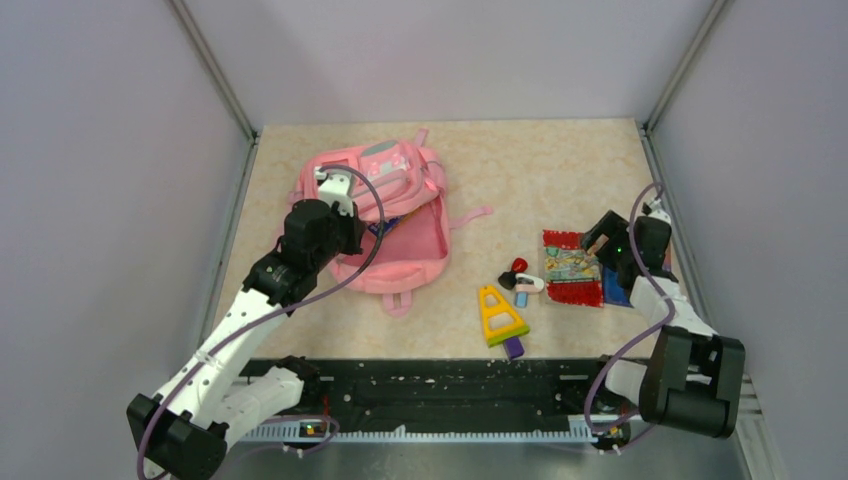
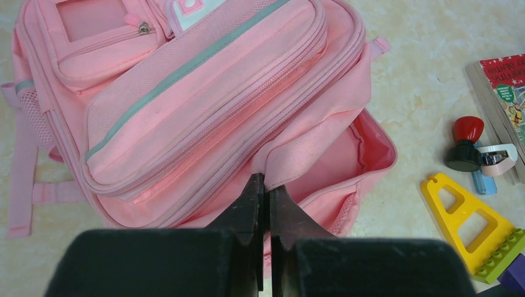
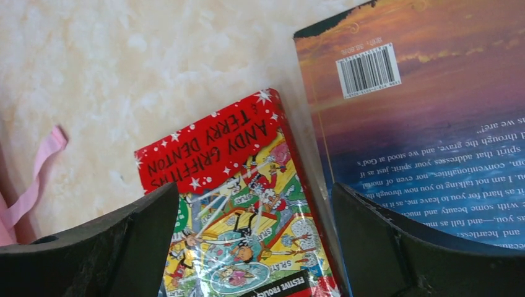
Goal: Pack the student bag
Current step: Pick up the book from the center of the board.
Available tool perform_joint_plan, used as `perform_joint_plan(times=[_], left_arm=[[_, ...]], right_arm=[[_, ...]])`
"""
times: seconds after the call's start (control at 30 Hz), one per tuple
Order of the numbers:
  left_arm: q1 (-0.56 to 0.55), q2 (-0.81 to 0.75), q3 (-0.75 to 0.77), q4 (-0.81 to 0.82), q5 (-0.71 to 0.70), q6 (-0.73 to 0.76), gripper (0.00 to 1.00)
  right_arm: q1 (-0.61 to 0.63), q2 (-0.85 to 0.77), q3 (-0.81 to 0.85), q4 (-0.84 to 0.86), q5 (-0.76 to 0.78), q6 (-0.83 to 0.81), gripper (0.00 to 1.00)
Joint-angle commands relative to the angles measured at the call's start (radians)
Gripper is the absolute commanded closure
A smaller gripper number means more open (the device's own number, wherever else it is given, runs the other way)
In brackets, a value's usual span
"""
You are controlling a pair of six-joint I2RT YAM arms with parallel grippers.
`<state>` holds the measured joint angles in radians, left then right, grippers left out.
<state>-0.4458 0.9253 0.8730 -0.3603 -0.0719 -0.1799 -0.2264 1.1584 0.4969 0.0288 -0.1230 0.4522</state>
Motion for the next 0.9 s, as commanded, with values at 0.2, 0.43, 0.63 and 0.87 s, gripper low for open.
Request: perform_joint_plan(times=[0.2, 0.43, 0.63, 0.87], left_arm=[[0.000, -0.036, 0.023, 0.099, -0.018, 0.007, 1.00], [-0.001, -0.035, 0.023, 0.100, -0.008, 0.005, 1.00], [-0.001, -0.044, 0.023, 0.101, -0.002, 0.002, 1.00], [-0.001, -0.042, 0.024, 0.100, 0.003, 0.000, 1.00]], right_arm=[[-0.033, 0.101, -0.005, 0.014, -0.058, -0.007, 0.11], [-0.033, 0.085, -0.015, -0.010, -0.058, -0.043, 0.12], [-0.032, 0.070, 0.002, -0.038, -0.089, -0.078, 0.17], [-0.010, 0.016, 0.006, -0.080, -0.035, -0.111, 0.27]])
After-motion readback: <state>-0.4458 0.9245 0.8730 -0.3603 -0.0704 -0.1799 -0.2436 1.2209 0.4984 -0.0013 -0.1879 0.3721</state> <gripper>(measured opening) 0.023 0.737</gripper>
